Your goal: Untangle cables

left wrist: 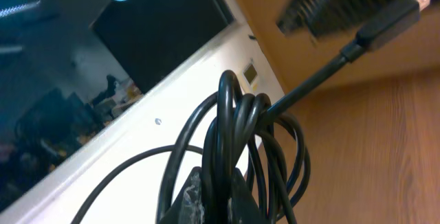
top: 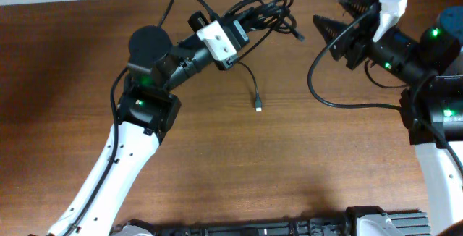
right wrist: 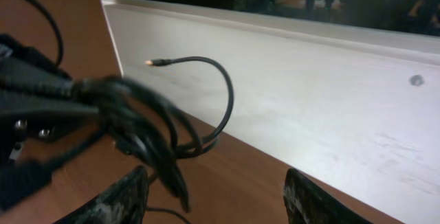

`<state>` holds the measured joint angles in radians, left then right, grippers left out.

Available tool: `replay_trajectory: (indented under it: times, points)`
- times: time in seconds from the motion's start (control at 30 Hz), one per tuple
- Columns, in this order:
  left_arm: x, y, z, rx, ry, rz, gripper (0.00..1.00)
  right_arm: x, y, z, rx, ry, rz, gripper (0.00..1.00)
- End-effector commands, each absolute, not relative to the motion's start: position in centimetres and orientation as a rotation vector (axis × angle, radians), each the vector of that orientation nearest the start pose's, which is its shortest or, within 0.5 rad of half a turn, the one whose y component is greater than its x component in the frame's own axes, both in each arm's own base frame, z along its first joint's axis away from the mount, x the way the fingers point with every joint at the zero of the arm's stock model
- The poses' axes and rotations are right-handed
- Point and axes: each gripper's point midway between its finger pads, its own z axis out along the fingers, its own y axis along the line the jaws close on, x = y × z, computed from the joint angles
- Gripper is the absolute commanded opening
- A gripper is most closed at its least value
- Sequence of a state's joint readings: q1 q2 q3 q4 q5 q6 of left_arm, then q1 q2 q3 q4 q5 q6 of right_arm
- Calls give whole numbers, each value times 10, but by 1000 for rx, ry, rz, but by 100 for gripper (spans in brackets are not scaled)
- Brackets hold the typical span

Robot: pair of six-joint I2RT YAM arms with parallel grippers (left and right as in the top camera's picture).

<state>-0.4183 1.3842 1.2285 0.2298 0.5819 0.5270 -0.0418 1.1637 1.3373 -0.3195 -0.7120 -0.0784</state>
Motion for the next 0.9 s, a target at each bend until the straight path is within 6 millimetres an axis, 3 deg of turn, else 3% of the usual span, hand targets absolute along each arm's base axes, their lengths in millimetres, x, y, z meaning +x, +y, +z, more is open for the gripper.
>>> replay_trajectory:
  times: [0.0,0.07,0.13,0.3,0.5,0.7,0.8,0.87]
  points:
    - [334,-279,404,1316,817,-281,0,340,105,445,-606,1545,549,61]
    - [322,-283,405,1358,741,-315,0,332,113,446,-673,1516,587,56]
    - [322,-283,408,1352,728,-306,0,316,127,443,-837,1444,606,53]
    - [321,-283,412,1348,707,-299,0,310,130,426,-930,1448,574,54]
    - [271,-292,422,1446,438,-449,0,307,132,426,-946,1437,600,54]
    - [247,-311,424,1464,367,-504,0,305,137,427,-958,1427,607,54]
    - [241,-316,423,1473,359,-528,0,319,128,428,-904,1451,509,53]
    - [237,-316,419,1491,362,-566,0,344,103,432,-720,1535,381,53]
